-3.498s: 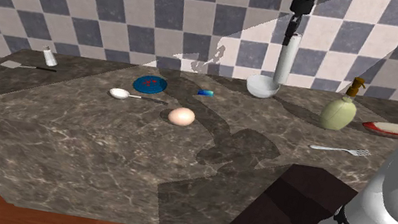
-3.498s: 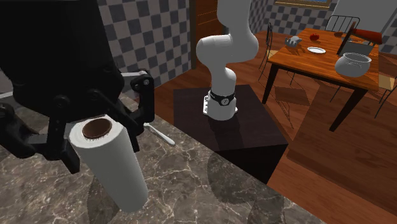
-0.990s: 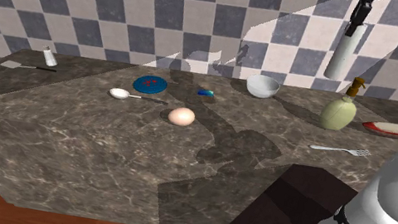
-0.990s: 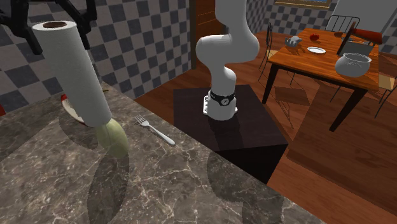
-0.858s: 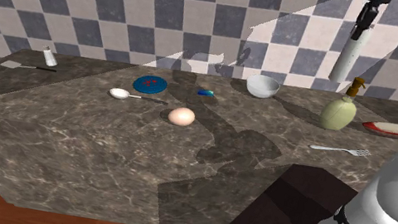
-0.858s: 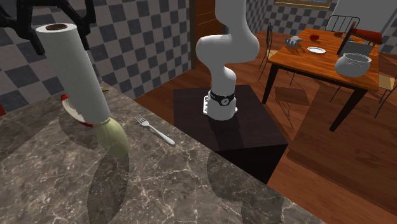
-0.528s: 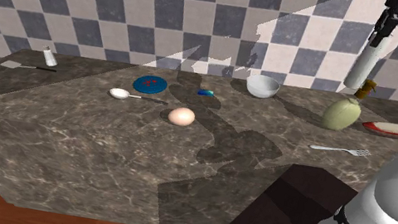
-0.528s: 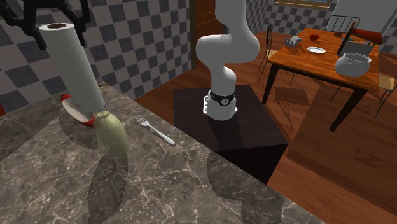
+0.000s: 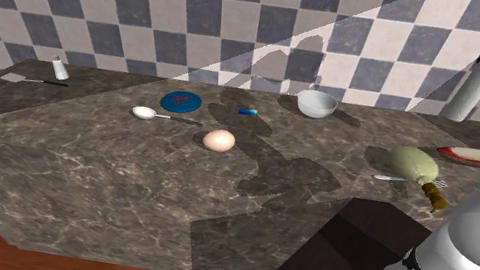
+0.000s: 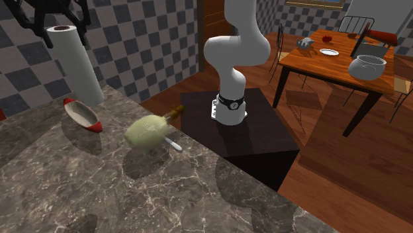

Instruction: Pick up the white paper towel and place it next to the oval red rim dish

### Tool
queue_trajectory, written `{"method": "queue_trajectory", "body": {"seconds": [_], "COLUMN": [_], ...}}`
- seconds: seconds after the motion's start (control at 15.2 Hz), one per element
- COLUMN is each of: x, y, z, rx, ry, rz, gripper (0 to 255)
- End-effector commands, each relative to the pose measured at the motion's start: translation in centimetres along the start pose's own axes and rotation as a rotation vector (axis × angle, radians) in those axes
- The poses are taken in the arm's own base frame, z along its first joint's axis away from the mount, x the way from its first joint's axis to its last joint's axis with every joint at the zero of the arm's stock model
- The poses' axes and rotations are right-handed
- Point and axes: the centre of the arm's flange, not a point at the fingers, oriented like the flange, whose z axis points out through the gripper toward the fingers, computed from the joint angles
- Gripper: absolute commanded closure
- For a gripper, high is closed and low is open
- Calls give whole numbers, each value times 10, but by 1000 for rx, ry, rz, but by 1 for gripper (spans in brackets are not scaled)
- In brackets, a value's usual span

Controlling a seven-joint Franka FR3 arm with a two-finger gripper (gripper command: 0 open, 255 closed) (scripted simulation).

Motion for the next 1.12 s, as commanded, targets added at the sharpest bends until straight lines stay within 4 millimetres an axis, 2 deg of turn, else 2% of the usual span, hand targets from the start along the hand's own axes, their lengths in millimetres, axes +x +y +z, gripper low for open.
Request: {"method": "queue_trajectory", "body": {"seconds": [0.0, 1.06], "x": [-28, -235], "y": [3, 27], "z": [5, 39], "rx": [0, 0], "ry": [0, 0], "rz": [-1, -1], "gripper": [255, 255]}}
